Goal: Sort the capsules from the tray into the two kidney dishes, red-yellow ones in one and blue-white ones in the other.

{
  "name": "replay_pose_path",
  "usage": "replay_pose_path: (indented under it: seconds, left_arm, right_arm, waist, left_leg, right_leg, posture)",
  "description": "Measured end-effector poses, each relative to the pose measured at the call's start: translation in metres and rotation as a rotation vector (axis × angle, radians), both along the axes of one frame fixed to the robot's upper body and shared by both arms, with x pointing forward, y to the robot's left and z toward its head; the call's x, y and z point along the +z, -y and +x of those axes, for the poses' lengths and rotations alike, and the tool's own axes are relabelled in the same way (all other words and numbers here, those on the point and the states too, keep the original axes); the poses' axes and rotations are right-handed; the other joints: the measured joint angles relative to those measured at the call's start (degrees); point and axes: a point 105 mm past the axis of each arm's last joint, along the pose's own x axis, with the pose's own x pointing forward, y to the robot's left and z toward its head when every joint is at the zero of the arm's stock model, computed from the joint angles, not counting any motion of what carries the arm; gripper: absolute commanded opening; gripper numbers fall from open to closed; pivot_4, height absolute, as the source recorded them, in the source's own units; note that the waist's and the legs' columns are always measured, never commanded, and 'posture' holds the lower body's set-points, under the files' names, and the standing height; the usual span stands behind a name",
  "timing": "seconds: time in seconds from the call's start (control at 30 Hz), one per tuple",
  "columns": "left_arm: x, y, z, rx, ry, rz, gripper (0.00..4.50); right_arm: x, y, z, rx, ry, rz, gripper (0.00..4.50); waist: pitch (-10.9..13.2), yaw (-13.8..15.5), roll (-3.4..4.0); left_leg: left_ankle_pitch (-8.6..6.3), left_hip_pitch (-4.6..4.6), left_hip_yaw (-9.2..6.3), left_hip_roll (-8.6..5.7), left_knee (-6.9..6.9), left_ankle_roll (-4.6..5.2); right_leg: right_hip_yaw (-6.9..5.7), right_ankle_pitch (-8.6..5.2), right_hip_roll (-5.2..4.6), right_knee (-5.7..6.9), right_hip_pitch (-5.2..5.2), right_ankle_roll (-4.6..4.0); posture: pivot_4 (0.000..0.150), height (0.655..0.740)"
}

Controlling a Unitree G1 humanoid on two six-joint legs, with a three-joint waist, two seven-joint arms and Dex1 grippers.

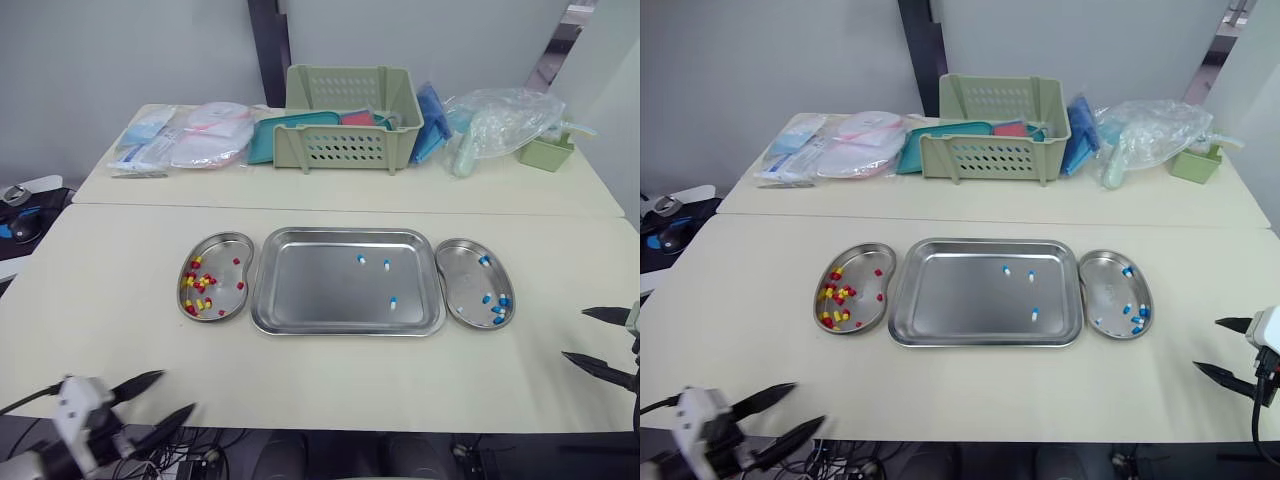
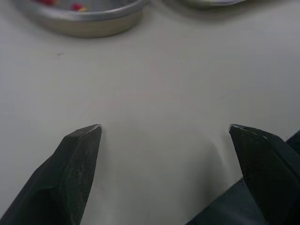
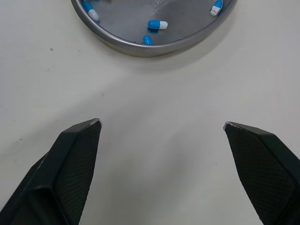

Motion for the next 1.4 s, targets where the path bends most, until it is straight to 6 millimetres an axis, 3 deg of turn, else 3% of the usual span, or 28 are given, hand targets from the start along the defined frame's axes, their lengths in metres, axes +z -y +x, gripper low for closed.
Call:
replay_pose_path:
  seconds: [0.1, 0.37, 0.6, 0.7, 0.87, 1.0, 1.1, 1.2, 1.33, 1.4]
  left_arm:
    - [0.01, 0.029, 0.019, -0.063, 0.076, -0.05, 4.5]
    - [0.014, 0.074, 0.047, -0.121, 0.173, -0.13, 4.5]
    - [0.01, 0.082, 0.055, -0.122, 0.17, -0.139, 4.5]
    - [0.014, 0.087, 0.06, -0.126, 0.188, -0.151, 4.5]
    - [0.018, 0.09, 0.066, -0.129, 0.205, -0.153, 4.5]
    - [0.017, 0.091, 0.067, -0.13, 0.202, -0.156, 4.5]
    - [0.016, 0.094, 0.066, -0.138, 0.195, -0.16, 4.5]
    - [0.016, 0.095, 0.067, -0.131, 0.193, -0.161, 4.5]
    - [0.016, 0.095, 0.068, -0.123, 0.19, -0.161, 4.5]
    - [0.016, 0.096, 0.069, -0.127, 0.191, -0.162, 4.5]
  right_arm:
    - [0.0, 0.001, -0.001, -0.003, 0.0, -0.01, 4.4]
    - [-0.005, -0.004, -0.007, -0.01, -0.005, 0.001, 4.4]
    - [0.003, -0.016, -0.009, -0.004, 0.009, 0.007, 4.4]
    - [0.016, -0.04, -0.005, 0.049, 0.022, 0.053, 4.4]
    - [0.047, -0.098, 0.009, 0.163, 0.088, 0.143, 4.4]
    - [0.044, -0.158, 0.024, 0.215, 0.113, 0.3, 4.4]
    - [0.031, -0.189, 0.029, 0.223, 0.09, 0.377, 4.4]
    - [0.018, -0.217, 0.038, 0.207, 0.098, 0.424, 3.78]
    - [0.002, -0.236, 0.058, 0.156, 0.113, 0.417, 2.43]
    - [0.001, -0.244, 0.073, 0.12, 0.143, 0.411, 2.2]
  waist:
    - [0.0, -0.1, -0.01]
    - [-0.1, -0.3, 0.11]
    - [-0.1, -0.3, 0.14]
    - [-0.1, -0.4, 0.18]
    - [-0.1, -0.3, 0.17]
    - [-0.1, -0.3, 0.02]
    - [-0.1, -0.3, 0.03]
    - [-0.1, -0.1, 0.04]
    - [-0.1, -0.3, 0.05]
    - [-0.1, -0.3, 0.07]
  left_leg:
    - [0.0, 0.01, -0.06, 0.04, -0.01, 0.0]
    - [0.0, 0.03, 0.0, 0.0, 0.02, 0.01]
    - [0.0, 0.03, -0.02, 0.0, 0.01, 0.0]
    - [0.0, 0.03, -0.02, 0.0, 0.02, 0.0]
    - [0.01, 0.0, -0.08, 0.0, 0.03, 0.0]
    - [0.01, -0.04, -0.16, 0.01, 0.03, -0.01]
    - [0.01, -0.1, -0.17, -0.02, 0.03, 0.0]
    - [0.01, -0.1, -0.21, -0.03, 0.02, -0.01]
    - [0.02, -0.04, -0.2, -0.02, 0.03, -0.01]
    - [0.02, -0.04, -0.21, -0.01, 0.03, -0.02]
  right_leg:
    - [-0.05, 0.0, 0.05, 0.01, -0.01, -0.01]
    - [0.03, 0.01, 0.04, 0.01, -0.01, 0.0]
    - [0.03, 0.0, 0.04, 0.01, -0.01, 0.0]
    - [0.04, 0.01, 0.05, 0.02, -0.01, 0.0]
    - [-0.01, 0.01, 0.05, 0.02, -0.01, 0.0]
    - [-0.07, 0.01, 0.07, 0.02, -0.04, 0.0]
    - [-0.06, 0.01, 0.04, -0.01, -0.08, 0.0]
    - [-0.08, 0.01, 0.03, 0.01, -0.12, 0.0]
    - [-0.06, 0.01, 0.04, 0.06, -0.13, 0.0]
    - [-0.06, 0.01, 0.05, 0.1, -0.17, 0.0]
  posture:
    - [0.15, 0.74]
    - [0.15, 0.74]
    - [0.15, 0.74]
    - [0.15, 0.74]
    - [0.15, 0.74]
    - [0.15, 0.74]
    - [0.15, 0.74]
    - [0.15, 0.74]
    - [0.15, 0.74]
    - [0.15, 0.74]
